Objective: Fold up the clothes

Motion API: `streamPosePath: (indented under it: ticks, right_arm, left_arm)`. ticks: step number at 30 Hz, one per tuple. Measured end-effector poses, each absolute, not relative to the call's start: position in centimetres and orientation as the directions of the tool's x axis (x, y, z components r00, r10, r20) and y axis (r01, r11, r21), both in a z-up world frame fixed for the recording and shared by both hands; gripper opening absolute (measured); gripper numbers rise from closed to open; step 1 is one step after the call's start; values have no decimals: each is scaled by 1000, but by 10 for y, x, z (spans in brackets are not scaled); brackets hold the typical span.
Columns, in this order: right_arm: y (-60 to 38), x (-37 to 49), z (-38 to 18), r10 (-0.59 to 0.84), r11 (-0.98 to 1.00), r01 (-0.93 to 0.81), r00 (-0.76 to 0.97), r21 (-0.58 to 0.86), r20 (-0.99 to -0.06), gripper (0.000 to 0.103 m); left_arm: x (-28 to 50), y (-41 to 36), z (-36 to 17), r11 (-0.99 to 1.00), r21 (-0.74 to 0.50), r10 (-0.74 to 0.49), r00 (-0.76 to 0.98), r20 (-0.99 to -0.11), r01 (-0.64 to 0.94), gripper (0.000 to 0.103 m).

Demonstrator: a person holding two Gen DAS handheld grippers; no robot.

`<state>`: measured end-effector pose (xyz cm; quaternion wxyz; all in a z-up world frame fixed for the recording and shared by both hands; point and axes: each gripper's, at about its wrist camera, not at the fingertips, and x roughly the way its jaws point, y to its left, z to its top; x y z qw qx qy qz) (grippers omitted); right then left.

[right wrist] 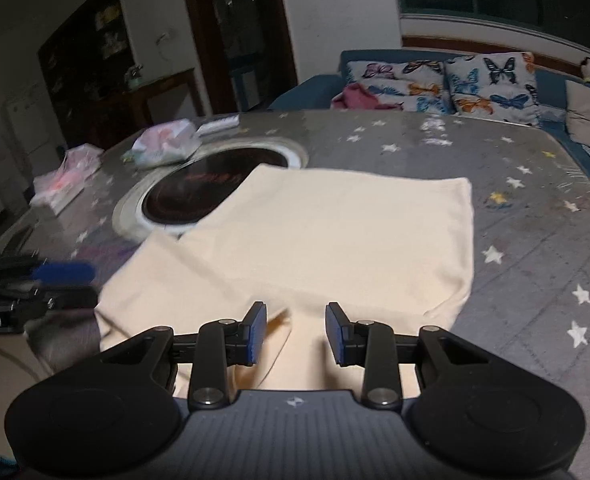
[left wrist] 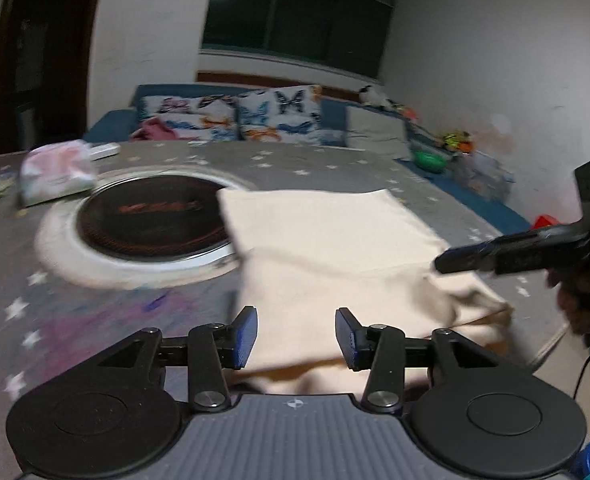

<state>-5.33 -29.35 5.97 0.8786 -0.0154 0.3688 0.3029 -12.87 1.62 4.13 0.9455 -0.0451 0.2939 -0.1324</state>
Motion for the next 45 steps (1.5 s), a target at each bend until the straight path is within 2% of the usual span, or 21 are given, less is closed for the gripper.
streamPosePath:
  ticks: [11, 13, 14, 15, 18, 29, 33, 36, 45]
  right_arm:
    - [-273, -39, 41, 499, 820, -540, 516, 188, -696, 34]
    - [-270, -40, 41, 499, 815, -552, 515, 176, -697, 27]
    - [-268, -41, 41, 499, 811, -561, 512, 167, -699, 16]
    - [-266, -43, 42, 496, 808, -569, 514, 155, -700, 11]
    - [-266, -48, 50, 489, 808, -577, 540, 123, -685, 6]
    - [-268, -71, 113, 452, 803, -591, 686, -75, -571, 6]
    - [-273, -77, 124, 420, 810, -572, 722, -132, -550, 6]
    - [-278, -76, 119, 390, 823, -550, 728, -142, -563, 6]
    - [-296, -53, 57, 311, 887, -460, 659, -39, -685, 6]
  left_arm:
    - [-134, 26, 26, 975, -130, -223, 783, -580, 181, 49]
    - [-134, 24, 24, 975, -126, -220, 780, -586, 180, 49]
    - [-133, 24, 23, 975, -125, -221, 778, -588, 182, 49]
    - [-133, 23, 21, 975, -124, -222, 777, -590, 184, 49]
    - [-131, 18, 19, 976, -104, -217, 776, -592, 193, 49]
    - [-129, 2, 15, 978, -1, -168, 792, -587, 207, 48]
    - [-131, -1, 14, 977, 15, -163, 795, -585, 212, 34]
    - [-133, -1, 13, 976, 20, -163, 794, -585, 215, 24]
    - [-133, 1, 15, 972, 29, -170, 782, -599, 233, 27]
